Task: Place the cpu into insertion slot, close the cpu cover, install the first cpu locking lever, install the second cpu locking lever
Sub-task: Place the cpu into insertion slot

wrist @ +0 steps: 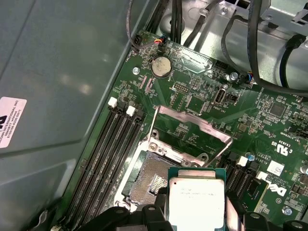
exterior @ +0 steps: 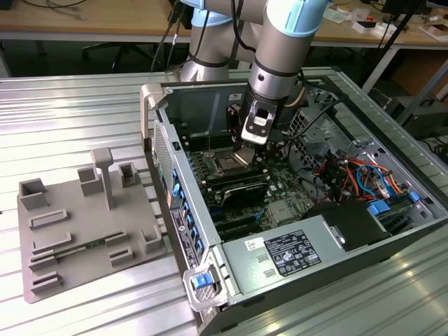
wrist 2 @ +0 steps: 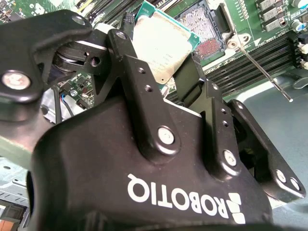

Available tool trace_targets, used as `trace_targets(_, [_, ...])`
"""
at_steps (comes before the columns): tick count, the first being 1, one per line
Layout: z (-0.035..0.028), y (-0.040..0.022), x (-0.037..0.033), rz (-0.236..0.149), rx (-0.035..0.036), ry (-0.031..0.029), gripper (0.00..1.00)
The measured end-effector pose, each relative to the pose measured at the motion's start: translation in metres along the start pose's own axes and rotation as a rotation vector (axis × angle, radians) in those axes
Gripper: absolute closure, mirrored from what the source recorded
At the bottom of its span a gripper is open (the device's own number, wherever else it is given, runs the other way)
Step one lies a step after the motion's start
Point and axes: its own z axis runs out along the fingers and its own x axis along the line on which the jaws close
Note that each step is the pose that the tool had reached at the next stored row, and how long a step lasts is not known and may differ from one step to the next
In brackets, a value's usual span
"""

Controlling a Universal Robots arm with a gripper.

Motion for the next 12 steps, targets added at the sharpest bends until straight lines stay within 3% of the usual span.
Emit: trace_targets(12, [0.0011, 0.0, 0.0, 0.008, 0.0002, 0.0, 0.45])
